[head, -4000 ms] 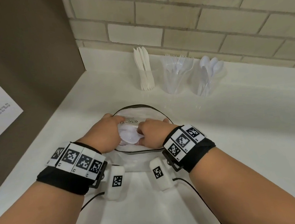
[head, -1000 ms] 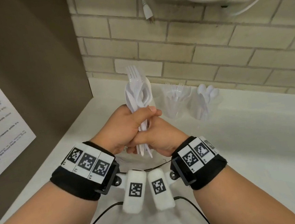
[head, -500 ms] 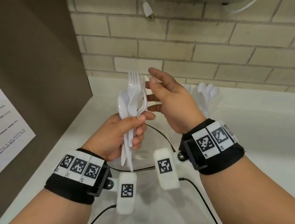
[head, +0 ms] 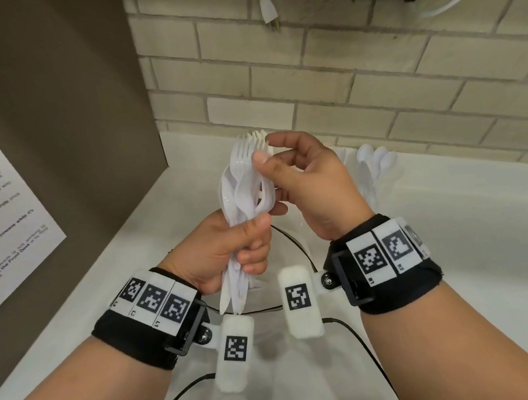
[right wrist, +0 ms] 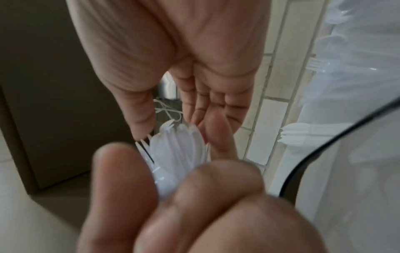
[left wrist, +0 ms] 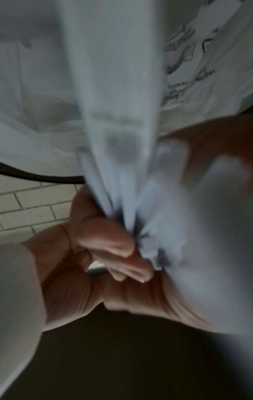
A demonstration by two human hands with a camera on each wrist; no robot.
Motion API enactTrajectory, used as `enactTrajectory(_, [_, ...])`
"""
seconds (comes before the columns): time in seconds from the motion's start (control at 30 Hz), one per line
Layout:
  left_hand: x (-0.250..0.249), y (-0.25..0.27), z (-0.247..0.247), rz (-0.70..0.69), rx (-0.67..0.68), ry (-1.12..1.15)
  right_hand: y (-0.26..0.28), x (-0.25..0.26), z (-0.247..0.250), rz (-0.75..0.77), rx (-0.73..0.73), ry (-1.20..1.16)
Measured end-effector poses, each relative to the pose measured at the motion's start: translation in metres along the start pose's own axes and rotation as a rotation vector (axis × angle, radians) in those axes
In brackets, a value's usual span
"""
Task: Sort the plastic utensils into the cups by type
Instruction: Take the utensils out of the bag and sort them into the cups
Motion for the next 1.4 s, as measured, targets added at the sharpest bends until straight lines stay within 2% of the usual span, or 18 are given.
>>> enactTrajectory(0.13, [0.004,-0.001,0.000,-0.010,-0.062,-0.009,-0.001,0.004,0.007,0.024,0.047,0.022])
enactTrajectory(0.3, [0.007,0.001,0.002,-0.027,0.059,0.145,0.001,0.003,0.007,-0.020,0.048,0.053])
enactTrajectory(0.43, [0.006,0.002,0.000,-0.016,0.121,0.131,-0.002,0.002,0.007,-0.064,-0.029,0.005])
enactTrajectory(0.5, [0.005,0.002,-0.001,-0.012,0.105,0.125,-0.001,0.000,0.007,-0.088,-0.024,0.002])
enactTrajectory(0.63, [0.007,0.003,0.001,-0.020,0.091,0.115,-0.001,-0.004,0.009,-0.161,0.090,0.202])
enactTrajectory(0.73, [0.009,0.005,0.001,-0.020,0.097,0.115,-0.003,-0.007,0.009,-0.157,0.109,0.309])
enactTrajectory(0.87, [0.011,0.004,0.000,0.011,0.048,0.125,-0.002,-0.010,0.009,-0.123,0.119,0.347])
enactTrajectory(1.07, [0.009,0.003,-0.003,0.051,-0.004,0.079,-0.001,-0.010,0.009,-0.174,0.186,0.367])
enactTrajectory(1.17, [0.009,0.003,-0.008,0.034,-0.097,-0.022,-0.001,-0.012,0.006,-0.180,0.135,0.366])
enactTrajectory(1.27, [0.008,0.004,-0.010,0.050,-0.186,-0.007,-0.001,-0.011,0.006,-0.170,0.059,0.328])
enactTrajectory(1.4, [0.007,0.005,-0.012,0.071,-0.211,-0.043,-0.003,-0.011,0.007,-0.094,-0.063,0.247])
Point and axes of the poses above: each hand's wrist, its own y-axis away from the middle knuckle, its own z-axis out of the back of the hand, x = y × z, the point moved 1 cm from there along -y, towards the middle knuckle, and after that the axes turned 15 degrees about -y, right-handed, at the moved point
